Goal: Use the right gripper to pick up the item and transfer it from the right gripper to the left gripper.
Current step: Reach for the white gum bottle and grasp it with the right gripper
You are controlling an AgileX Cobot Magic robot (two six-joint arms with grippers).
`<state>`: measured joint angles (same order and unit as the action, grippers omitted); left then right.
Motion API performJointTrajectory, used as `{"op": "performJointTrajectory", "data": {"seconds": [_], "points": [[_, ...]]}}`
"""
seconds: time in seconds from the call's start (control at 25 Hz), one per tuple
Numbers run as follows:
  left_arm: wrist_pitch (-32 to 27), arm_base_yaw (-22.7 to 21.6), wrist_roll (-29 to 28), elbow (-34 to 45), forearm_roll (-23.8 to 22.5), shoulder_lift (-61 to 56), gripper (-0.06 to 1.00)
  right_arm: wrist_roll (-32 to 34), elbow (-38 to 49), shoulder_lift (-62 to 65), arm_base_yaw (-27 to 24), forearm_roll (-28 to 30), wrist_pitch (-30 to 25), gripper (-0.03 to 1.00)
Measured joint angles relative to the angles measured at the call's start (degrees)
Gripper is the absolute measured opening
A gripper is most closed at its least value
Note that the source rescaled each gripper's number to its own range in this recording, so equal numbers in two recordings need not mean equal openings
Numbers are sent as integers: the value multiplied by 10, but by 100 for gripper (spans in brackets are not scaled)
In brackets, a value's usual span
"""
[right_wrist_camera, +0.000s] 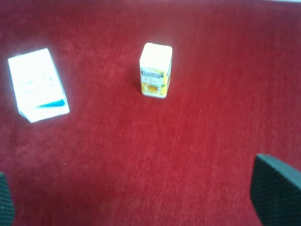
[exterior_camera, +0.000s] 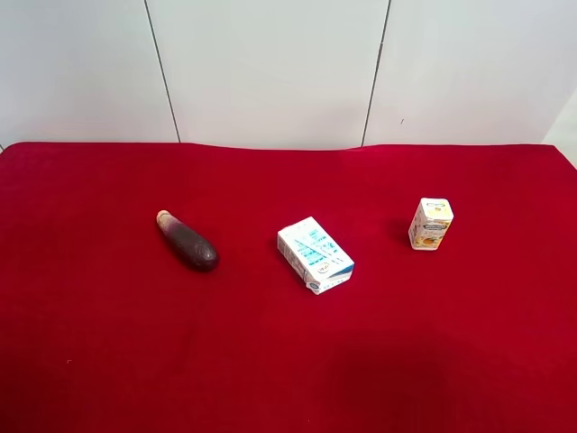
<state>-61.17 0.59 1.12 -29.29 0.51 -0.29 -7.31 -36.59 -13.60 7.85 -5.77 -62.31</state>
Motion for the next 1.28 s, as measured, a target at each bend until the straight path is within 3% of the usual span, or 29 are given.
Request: {"op": "performJointTrajectory", "data": {"seconds": [0.48,0.76,1.28], "points": [[0,0,0,0,0,0,100,49,-205,-464,0,26,-20,100],[0,0,0,0,0,0,100,64,-286,-661,0,26,-15,100],[0,0,0,0,0,0,100,86,-308,-841,0,26,113,100]]}}
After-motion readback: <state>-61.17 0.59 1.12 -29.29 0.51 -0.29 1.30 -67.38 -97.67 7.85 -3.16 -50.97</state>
